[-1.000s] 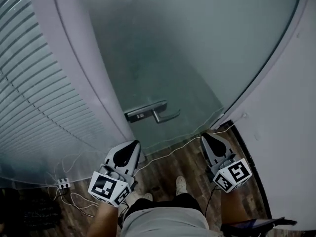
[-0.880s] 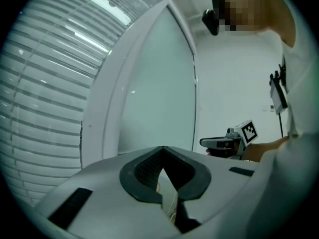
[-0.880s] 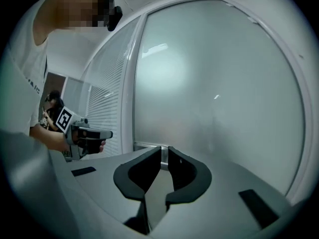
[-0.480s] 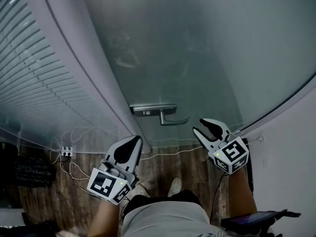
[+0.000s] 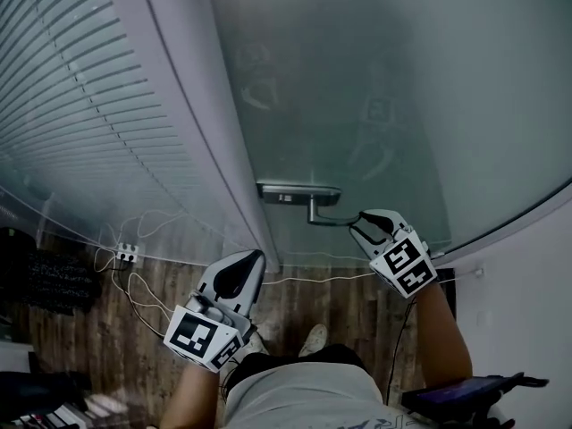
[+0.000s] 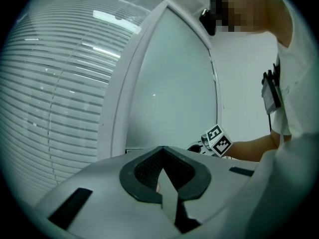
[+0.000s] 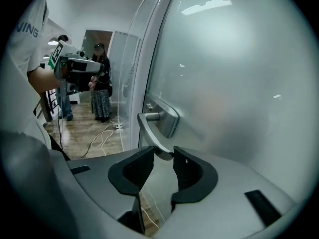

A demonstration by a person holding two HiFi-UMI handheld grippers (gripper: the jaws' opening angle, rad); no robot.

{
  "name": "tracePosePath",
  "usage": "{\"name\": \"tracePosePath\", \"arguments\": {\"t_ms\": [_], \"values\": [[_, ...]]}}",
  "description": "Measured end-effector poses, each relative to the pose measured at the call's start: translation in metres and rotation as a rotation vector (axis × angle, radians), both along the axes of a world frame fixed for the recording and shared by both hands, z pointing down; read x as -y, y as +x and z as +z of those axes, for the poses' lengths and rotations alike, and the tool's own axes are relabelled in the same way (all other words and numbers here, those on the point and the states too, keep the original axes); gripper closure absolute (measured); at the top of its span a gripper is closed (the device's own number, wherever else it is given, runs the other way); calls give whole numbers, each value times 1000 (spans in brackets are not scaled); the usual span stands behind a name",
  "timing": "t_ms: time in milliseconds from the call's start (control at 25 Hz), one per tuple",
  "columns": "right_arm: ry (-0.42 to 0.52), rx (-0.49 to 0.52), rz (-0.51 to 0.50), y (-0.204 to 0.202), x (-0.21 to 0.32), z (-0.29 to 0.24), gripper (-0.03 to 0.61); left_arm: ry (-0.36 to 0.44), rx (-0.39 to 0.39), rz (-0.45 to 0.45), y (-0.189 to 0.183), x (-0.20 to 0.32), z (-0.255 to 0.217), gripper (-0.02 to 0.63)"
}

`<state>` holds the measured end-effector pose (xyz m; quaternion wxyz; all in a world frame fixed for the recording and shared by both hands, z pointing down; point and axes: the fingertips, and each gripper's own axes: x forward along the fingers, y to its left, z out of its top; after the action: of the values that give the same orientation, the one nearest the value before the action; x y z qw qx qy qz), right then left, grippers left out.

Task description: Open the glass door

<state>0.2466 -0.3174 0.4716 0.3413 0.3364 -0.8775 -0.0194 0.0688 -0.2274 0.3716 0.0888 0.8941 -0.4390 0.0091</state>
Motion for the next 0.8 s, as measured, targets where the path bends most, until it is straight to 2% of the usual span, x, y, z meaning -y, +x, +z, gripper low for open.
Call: {"name": "tracePosePath", "arguments": {"t_ms": [160,560,800], "values": [[21,21,35,-2,4,-6,457,-8,3,4,-2,1,2,614],[-27,97,109,1,8,20,456,-1,3,5,-3,-7,6,614],[11,131,140,5,30,12,456,-5,6,-6,-2,0,3,614]]}}
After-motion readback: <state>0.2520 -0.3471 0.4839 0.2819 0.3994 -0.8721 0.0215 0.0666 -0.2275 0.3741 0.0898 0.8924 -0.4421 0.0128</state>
